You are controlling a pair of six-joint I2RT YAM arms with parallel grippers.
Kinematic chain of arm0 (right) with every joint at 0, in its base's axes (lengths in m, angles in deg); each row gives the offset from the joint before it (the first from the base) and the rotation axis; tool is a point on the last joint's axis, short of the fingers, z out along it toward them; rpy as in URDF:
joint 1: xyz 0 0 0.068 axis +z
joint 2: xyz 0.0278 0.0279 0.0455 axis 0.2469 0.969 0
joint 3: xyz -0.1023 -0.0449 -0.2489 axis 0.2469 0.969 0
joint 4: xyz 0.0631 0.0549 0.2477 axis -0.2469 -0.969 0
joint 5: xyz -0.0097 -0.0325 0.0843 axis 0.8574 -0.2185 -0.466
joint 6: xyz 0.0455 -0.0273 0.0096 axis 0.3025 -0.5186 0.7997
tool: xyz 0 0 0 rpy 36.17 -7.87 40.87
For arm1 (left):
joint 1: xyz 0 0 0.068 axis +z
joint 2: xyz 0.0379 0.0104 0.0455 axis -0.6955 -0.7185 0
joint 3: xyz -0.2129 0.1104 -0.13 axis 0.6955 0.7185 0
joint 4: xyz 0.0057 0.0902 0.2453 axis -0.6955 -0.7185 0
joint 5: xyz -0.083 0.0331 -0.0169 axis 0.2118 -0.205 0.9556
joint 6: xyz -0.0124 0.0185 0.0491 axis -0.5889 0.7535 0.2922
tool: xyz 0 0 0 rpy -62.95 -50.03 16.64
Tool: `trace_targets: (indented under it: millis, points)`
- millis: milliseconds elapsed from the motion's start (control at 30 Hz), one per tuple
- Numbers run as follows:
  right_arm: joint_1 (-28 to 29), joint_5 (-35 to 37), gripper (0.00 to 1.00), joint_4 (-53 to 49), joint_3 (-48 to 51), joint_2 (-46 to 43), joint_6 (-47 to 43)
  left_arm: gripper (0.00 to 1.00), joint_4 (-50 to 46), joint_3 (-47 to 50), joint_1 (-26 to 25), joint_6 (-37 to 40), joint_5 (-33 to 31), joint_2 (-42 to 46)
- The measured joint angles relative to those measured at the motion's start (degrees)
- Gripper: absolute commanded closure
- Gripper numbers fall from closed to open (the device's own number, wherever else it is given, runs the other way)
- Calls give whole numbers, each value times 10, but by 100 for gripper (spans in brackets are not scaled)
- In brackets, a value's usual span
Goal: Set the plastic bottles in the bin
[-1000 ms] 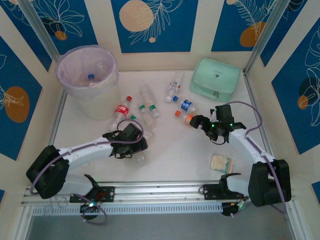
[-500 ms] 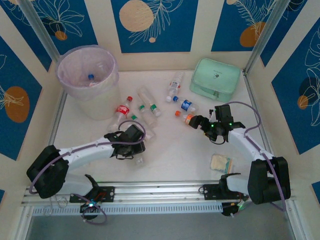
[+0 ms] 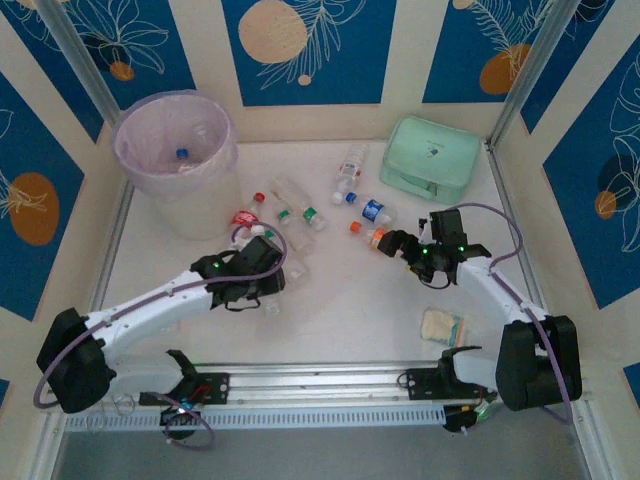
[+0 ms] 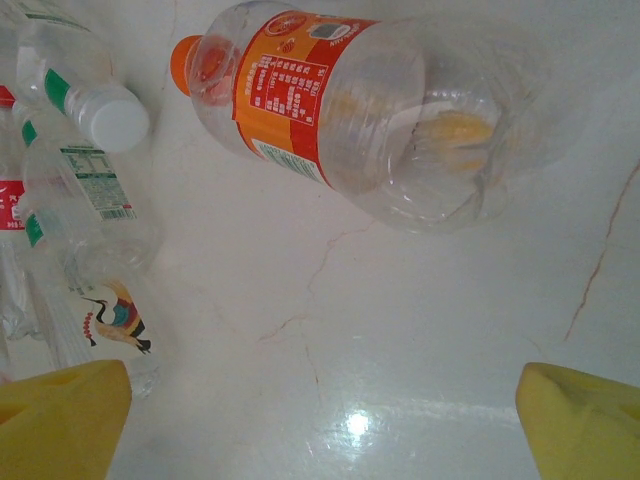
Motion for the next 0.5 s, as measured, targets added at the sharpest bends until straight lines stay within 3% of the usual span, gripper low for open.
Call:
trace_targets:
  millis: [233,500]
  points:
    - [1,-2,1,0,0,-3,0,73,-47,-126,0,115,-46,14]
    - [6,-11,1,-9,0,-25,0,88,-74,-391,14,286,25,-89]
